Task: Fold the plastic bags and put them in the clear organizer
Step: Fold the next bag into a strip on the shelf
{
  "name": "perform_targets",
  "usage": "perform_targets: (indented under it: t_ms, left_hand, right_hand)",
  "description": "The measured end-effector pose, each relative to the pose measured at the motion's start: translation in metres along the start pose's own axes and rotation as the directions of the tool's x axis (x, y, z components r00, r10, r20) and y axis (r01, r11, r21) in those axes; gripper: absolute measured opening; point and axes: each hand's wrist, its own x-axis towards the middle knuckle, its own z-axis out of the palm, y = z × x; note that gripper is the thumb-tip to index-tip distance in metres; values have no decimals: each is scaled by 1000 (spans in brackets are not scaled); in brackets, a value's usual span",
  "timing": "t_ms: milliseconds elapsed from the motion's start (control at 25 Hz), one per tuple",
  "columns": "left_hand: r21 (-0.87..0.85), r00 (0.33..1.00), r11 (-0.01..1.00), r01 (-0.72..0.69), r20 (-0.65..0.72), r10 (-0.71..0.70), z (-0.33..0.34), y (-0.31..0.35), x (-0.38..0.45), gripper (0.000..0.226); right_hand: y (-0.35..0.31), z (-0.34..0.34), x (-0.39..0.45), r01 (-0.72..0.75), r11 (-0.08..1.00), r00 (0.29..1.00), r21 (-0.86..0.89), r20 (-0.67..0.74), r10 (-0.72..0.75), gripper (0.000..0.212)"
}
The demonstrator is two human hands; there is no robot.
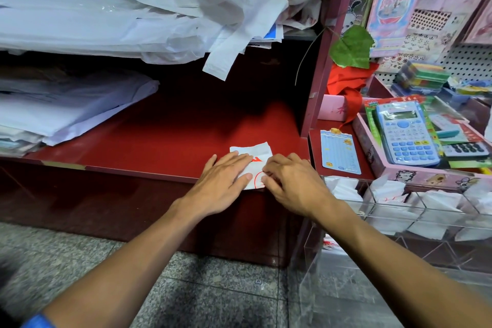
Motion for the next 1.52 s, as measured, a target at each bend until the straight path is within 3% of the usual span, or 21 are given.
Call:
perform_targets:
  t_ms: [200, 280, 440, 600, 840, 960, 1000, 1080, 1200, 1280, 1400, 1520]
  left_hand:
    - [-17, 998, 999, -38, 54, 39, -5, -6, -4, 77]
    - [-25, 995, 997, -72, 69, 73, -7, -9, -5, 79]
    - [-165, 996, 982, -89, -11, 88, -8, -13, -7, 56]
    - [-233, 994, 967, -102, -72, 87, -7, -11, -9, 39]
    - [-424, 966, 905, 6, -232, -115, -9, 5, -6, 24]
    - [-467, 930, 880, 86, -278, -238, -7, 14, -2, 39]
    - [-435, 923, 893, 113, -287, -256, -7, 16, 0, 47]
    - [-357, 927, 927, 115, -298, -229, -7, 16, 2, 57]
    - [-112, 958, 993, 38, -278, -68, -4, 17, 2, 46]
    - [63, 983, 998, -10, -185, 21, -4, 16, 2, 42]
    - [73, 997, 997, -10, -80, 16, -9, 4, -3, 66]
    - [64, 990, 990, -125, -63, 129, -12, -10, -9, 50]
  right_hand:
    - [9, -4, -4, 102, 994, 991, -34, 92, -99, 70]
    - [12, -5, -2, 79, 996, 993, -34, 91, -75, 81]
    - [16, -8, -3, 75, 997, 994, -32, 87, -72, 57]
    - [18, -6, -1, 2, 977, 999, 212, 42, -11, 66]
    - [19, -7, 8, -170, 826, 980, 537, 1, 200, 42]
    - [16, -4, 12, -241, 764, 950, 598, -14, 311, 11]
    - [15, -3, 12, -271, 753, 940, 600, -2, 340, 22]
    - [14, 1, 13, -257, 816, 949, 518, -22, 313, 46]
    - [10, 2, 12, -150, 942, 979, 300, -91, 185, 34]
    - [10, 1, 9, -63, 990, 997, 128, -26, 67, 39]
    - [14, -4, 4, 44, 999, 997, 21, 57, -45, 60]
    - [18, -8, -2, 121, 992, 987, 20, 106, -123, 57]
